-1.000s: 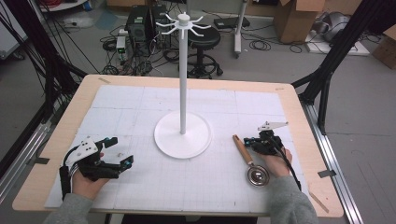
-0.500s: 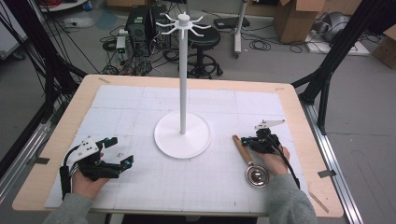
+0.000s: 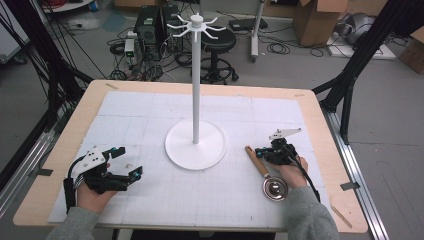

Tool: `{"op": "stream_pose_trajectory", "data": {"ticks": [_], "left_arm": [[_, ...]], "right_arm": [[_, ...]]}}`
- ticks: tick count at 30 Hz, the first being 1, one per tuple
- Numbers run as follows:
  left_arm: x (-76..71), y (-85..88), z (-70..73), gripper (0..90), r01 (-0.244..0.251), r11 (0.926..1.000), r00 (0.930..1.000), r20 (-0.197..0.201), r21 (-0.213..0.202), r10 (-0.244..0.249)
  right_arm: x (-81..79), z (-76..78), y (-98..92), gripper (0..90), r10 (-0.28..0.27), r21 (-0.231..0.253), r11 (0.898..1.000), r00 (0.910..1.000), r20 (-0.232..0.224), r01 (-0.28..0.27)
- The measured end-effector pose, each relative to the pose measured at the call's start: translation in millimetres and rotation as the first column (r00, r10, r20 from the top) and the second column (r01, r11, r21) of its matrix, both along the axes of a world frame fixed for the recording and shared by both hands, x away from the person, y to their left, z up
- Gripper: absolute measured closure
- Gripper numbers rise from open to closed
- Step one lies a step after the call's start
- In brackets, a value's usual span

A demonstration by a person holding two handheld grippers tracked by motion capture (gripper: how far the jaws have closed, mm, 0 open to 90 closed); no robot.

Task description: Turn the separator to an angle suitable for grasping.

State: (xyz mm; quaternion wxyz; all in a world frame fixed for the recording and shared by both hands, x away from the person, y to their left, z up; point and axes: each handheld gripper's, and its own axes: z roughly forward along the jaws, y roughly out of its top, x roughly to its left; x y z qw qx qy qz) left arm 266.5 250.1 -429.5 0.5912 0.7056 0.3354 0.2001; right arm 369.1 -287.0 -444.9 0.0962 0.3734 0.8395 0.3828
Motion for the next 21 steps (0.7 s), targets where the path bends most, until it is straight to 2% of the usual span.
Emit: {"op": "stream_pose_trajectory", "data": {"ticks": [13,21], "left_arm": [[0.1,-0.2,-0.2,1.7,0.001,1.0,1.0,-0.004,0.005,-0.001],[0.2,-0.4,-0.5,1.8,0.004,0.9999,1.0,-0.005,0.01,-0.004]], "right_arm": [[-1.0,-0.1,6.9,90.0,0.046,0.0,0.999,0.9989,0.006,-0.046],[-1.7,1.3,14.5,90.0,0.074,-0.008,0.997,0.9972,-0.006,-0.074]]}}
